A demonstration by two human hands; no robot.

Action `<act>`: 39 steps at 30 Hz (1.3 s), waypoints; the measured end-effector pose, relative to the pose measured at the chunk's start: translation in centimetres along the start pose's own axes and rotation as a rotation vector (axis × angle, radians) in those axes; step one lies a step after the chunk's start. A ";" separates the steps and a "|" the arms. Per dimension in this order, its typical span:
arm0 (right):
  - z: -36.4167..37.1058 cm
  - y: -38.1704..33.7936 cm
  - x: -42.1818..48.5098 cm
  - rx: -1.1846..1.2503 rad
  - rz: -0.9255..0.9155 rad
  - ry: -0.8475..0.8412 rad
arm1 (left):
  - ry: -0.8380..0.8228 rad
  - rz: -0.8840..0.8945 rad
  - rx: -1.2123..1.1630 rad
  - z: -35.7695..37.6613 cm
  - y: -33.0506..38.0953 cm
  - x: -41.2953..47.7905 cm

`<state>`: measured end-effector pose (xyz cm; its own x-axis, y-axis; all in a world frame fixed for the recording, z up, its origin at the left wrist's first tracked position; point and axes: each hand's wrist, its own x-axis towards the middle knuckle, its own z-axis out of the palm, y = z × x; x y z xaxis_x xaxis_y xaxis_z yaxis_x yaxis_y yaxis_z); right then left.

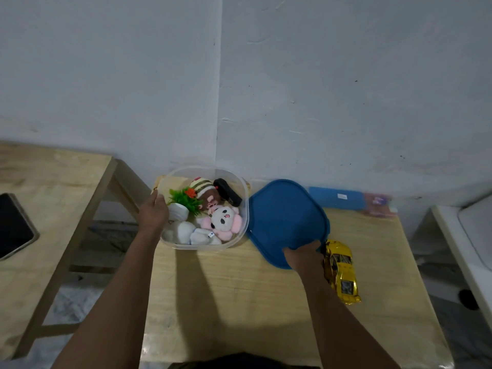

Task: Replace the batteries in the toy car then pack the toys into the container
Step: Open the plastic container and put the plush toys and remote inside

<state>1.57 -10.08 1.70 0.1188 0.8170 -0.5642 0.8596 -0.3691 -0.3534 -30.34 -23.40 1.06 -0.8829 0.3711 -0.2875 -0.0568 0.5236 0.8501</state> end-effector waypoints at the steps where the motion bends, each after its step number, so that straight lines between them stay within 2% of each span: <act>1: -0.1 0.0 0.0 0.077 0.027 -0.012 | 0.001 -0.017 -0.025 0.0 0.0 -0.1; 6: 0.2 0.5 0.2 0.425 0.159 0.045 | 0.007 -0.002 -0.041 -0.2 -0.1 -0.9; 11: 0.1 0.1 -0.5 0.614 0.090 0.173 | 0.009 -0.003 -0.023 -0.1 0.0 -0.7; 15: -1.9 -1.4 -1.5 0.887 0.010 0.270 | 0.005 -0.034 -0.001 -0.1 -0.4 -0.3; 19: -3.6 -2.6 -2.2 0.891 -0.064 0.431 | -0.005 -0.024 0.016 0.0 -0.5 0.0; 21: -4.2 -2.8 -2.8 0.778 -0.175 0.572 | -0.018 -0.019 0.041 -0.1 -0.5 0.0; 24: -5.3 -3.4 -3.7 0.633 -0.458 0.769 | 0.022 0.013 0.097 -0.4 0.4 -0.8; 28: -6.3 -4.4 -5.1 0.602 -0.947 0.836 | 0.154 0.124 0.011 -2.2 4.1 -3.1; 30: -6.4 -5.1 -6.1 0.622 -1.137 0.773 | -0.015 0.002 -0.152 -3.5 6.7 -3.7; 32: -6.1 -6.1 -7.0 0.623 -1.264 0.666 | -0.340 -0.198 -0.265 -4.9 8.9 -4.2; 34: -5.4 -7.3 -7.8 0.596 -1.367 0.579 | -0.569 -0.299 -0.299 -6.0 10.0 -4.6; 37: -4.3 -9.0 -8.8 0.531 -1.453 0.473 | -0.709 -0.353 -0.265 -6.6 10.0 -5.0; 39: -3.6 -9.9 -9.2 0.518 -1.465 0.422 | -0.695 -0.349 -0.287 -6.7 9.3 -4.9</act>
<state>-6.24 -12.37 13.11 -0.4163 0.6100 0.6743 0.1094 0.7698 -0.6288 -29.65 -25.50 13.38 -0.3086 0.6621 -0.6829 -0.4742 0.5153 0.7139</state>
